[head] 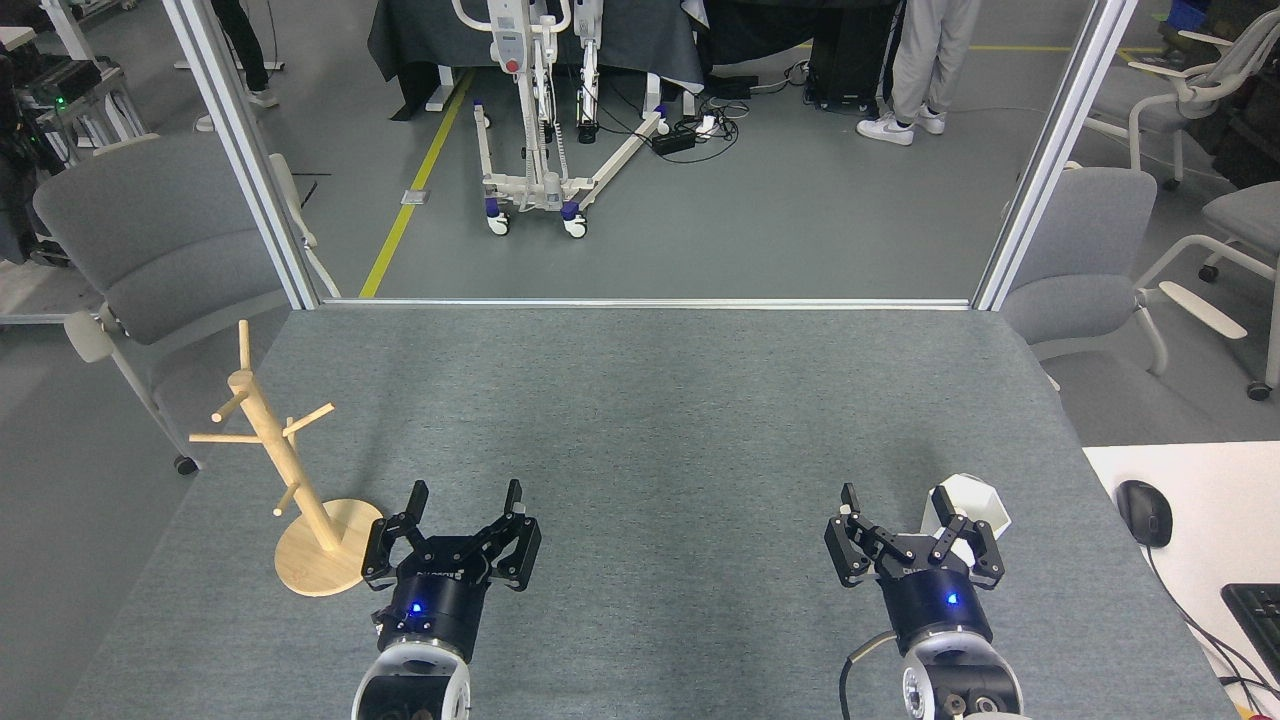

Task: Hang cup on storage rack

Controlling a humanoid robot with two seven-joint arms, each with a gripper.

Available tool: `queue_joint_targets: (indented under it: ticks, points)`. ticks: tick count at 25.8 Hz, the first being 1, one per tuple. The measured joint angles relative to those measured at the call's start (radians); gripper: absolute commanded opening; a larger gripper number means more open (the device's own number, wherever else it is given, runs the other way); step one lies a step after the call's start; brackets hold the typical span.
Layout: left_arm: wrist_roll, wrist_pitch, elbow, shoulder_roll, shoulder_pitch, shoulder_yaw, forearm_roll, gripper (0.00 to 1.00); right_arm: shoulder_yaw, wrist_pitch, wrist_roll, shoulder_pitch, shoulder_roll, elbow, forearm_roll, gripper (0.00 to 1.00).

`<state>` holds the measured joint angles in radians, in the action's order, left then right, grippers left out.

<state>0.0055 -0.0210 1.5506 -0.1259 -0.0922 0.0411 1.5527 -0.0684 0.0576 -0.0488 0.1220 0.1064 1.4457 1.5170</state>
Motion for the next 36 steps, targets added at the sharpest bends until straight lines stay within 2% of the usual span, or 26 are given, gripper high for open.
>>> queue_joint_targets:
  ticks: [7,13,21,26,36]
  points:
    - [-0.001,0.0,0.007,0.005,0.0,0.002,0.001,0.99,-0.049,0.003,-0.002,-0.032,0.048,0.0,-0.002,1.0]
    - [0.005,0.002,0.004,0.005,0.002,0.003,0.001,0.99,-0.131,0.058,0.002,-0.053,0.057,-0.015,-0.003,1.0]
    - [0.008,0.002,-0.029,0.002,0.003,0.003,0.001,0.99,-0.165,0.08,0.054,-0.07,0.074,-0.095,-0.003,1.0]
    - [0.01,0.002,-0.044,0.001,-0.005,0.003,0.001,0.99,-0.169,0.125,0.113,-0.064,0.084,-0.162,-0.003,1.0]
    - [0.01,0.0,-0.048,0.0,-0.005,0.01,0.001,0.99,-0.181,0.169,0.123,0.002,0.115,-0.262,-0.005,1.0]
